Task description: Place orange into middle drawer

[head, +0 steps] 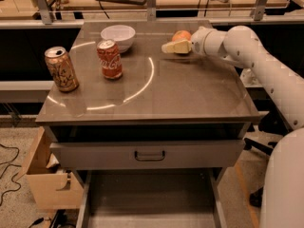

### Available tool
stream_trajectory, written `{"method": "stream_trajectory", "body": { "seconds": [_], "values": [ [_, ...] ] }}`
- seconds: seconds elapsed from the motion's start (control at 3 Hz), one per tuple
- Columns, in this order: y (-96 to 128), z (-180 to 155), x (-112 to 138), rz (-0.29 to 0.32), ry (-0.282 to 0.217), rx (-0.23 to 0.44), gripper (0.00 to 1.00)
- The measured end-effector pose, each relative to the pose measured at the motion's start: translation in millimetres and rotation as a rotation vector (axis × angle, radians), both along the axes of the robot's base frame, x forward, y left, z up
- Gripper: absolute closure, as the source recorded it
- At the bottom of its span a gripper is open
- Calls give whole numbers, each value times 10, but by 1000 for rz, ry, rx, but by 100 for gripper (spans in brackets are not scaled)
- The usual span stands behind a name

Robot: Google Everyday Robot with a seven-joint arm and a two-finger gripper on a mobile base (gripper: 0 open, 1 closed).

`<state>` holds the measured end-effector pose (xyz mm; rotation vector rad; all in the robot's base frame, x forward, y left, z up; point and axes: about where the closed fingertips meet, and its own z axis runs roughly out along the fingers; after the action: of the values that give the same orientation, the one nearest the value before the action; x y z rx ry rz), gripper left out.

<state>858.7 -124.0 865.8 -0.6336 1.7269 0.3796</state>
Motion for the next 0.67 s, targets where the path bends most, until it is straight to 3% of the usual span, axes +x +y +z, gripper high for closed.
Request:
{"method": "stream_trajectory", "body": {
  "seconds": [0.67],
  "values": [
    [53, -24, 7, 6, 3, 1, 41]
  ]
}}
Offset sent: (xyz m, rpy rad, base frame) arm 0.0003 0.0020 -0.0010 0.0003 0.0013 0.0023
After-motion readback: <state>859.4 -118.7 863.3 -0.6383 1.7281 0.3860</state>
